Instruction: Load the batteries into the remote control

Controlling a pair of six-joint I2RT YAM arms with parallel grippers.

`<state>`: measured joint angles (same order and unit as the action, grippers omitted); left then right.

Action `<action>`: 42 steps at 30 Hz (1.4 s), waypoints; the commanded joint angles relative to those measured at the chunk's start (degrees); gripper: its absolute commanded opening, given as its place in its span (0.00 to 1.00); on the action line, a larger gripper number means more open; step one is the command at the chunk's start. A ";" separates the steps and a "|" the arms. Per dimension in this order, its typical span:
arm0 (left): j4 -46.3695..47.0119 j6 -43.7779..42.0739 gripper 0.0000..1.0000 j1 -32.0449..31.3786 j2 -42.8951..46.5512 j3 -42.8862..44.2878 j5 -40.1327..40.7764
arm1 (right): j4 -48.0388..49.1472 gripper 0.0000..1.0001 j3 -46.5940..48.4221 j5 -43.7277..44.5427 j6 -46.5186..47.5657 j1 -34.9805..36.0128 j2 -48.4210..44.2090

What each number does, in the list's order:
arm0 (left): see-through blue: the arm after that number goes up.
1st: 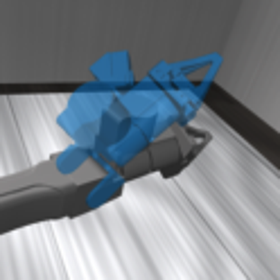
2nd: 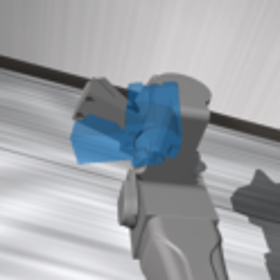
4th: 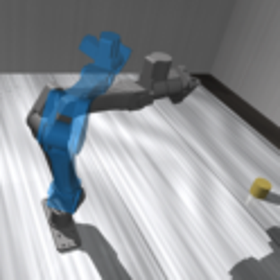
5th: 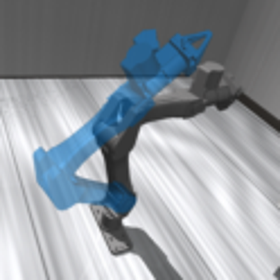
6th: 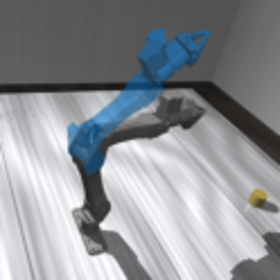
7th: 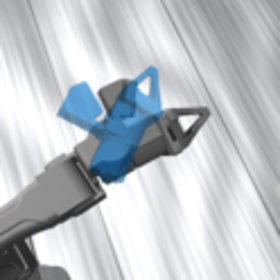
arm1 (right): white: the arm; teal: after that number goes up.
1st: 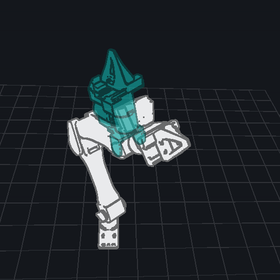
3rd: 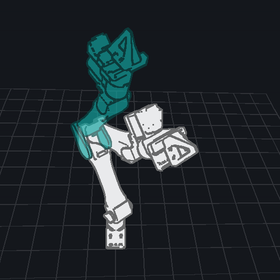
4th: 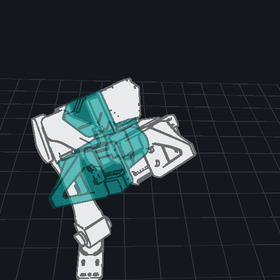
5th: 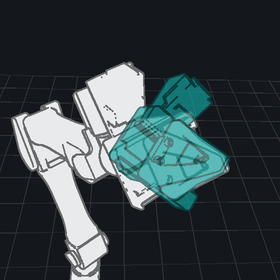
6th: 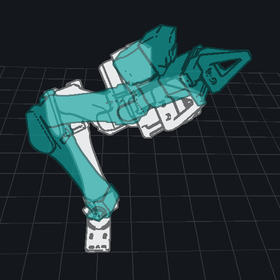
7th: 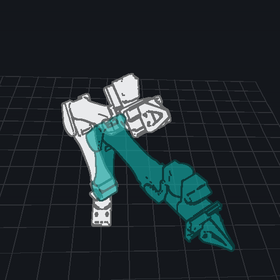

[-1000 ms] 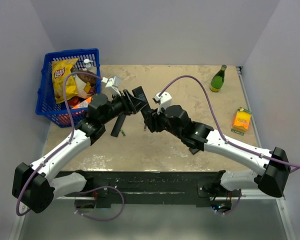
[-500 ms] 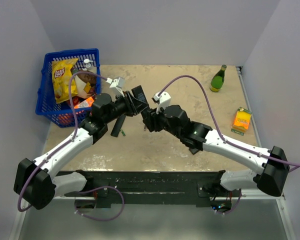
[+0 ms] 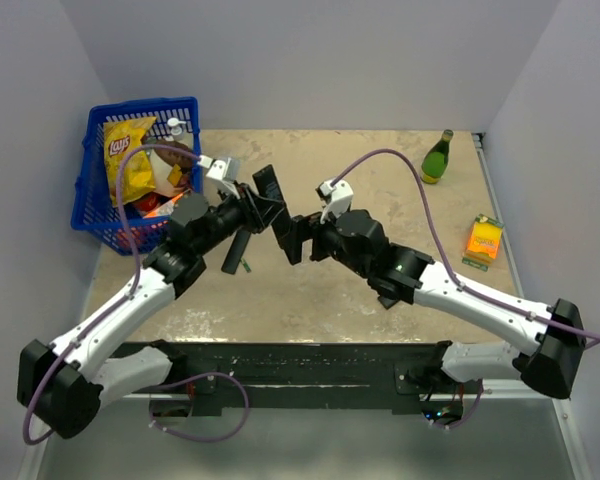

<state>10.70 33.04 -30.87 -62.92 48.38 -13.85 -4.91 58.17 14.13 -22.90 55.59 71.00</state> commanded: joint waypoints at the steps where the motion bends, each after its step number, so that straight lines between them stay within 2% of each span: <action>1: 8.79 -6.23 0.00 0.11 9.98 -6.95 7.86 | 1.03 0.98 0.46 3.18 -12.07 0.13 -5.78; 7: 15.39 -4.91 0.00 0.11 17.03 -16.56 11.91 | 6.21 0.98 -3.59 5.91 -26.22 0.22 -7.19; 14: 15.93 -6.14 0.00 0.02 17.65 -17.00 12.09 | 14.66 0.98 -6.23 4.24 -35.71 0.22 -3.95; 25: 15.49 -7.64 0.00 0.02 18.36 -16.83 11.39 | 23.18 0.95 -10.00 0.46 -42.14 0.30 1.77; 37: 15.49 -9.04 0.00 0.11 16.42 -16.12 9.28 | 26.26 0.92 -9.83 -0.68 -44.34 0.30 5.02; 42: 15.49 -9.31 0.00 0.02 16.60 -16.04 9.36 | 26.35 0.86 -11.58 1.07 -46.71 0.30 4.85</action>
<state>21.78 25.67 -30.87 -46.72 30.68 -4.14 18.72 48.16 13.63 -66.54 55.59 76.58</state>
